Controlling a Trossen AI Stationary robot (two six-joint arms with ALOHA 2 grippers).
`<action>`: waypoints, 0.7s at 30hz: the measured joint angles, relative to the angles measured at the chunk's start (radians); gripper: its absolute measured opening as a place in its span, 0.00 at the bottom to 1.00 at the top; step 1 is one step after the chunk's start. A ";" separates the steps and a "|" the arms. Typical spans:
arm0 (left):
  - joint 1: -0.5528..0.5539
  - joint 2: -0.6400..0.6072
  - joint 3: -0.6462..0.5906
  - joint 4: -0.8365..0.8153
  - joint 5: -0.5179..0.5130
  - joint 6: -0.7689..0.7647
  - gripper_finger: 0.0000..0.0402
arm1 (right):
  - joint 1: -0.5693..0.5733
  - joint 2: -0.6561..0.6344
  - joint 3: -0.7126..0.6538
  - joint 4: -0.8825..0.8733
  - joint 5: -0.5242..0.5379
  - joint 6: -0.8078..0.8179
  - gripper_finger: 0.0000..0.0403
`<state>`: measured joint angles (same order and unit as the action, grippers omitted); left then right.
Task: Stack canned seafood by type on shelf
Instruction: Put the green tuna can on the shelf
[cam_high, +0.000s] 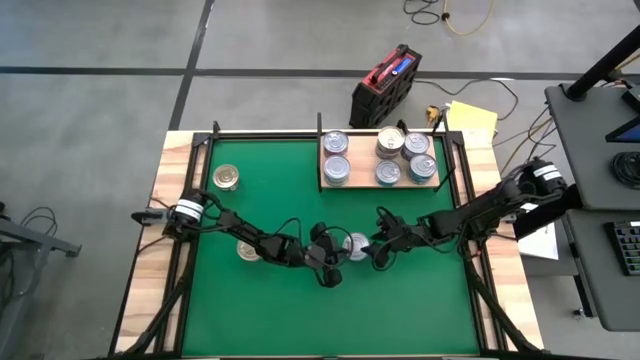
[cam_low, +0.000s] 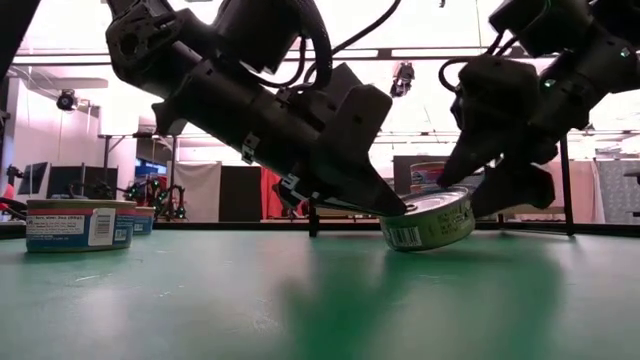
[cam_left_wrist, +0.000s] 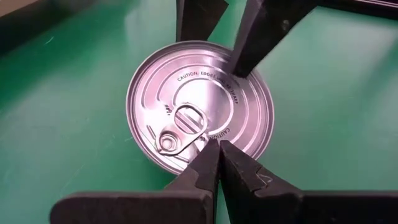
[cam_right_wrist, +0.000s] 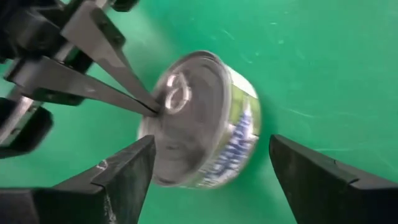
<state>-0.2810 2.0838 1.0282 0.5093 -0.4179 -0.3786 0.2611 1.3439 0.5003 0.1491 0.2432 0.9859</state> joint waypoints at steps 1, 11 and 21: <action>0.000 0.001 0.000 0.004 0.000 0.001 0.00 | 0.000 0.003 0.000 0.016 -0.001 0.000 0.75; -0.004 0.001 -0.003 0.014 0.001 0.004 0.00 | 0.000 0.098 0.005 0.128 -0.015 0.009 0.77; -0.020 0.000 -0.015 0.019 -0.002 0.003 0.00 | -0.005 0.097 0.012 0.079 -0.031 0.034 0.71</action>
<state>-0.3006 2.0838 1.0136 0.5287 -0.4196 -0.3756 0.2560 1.4410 0.5121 0.2286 0.2127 1.0202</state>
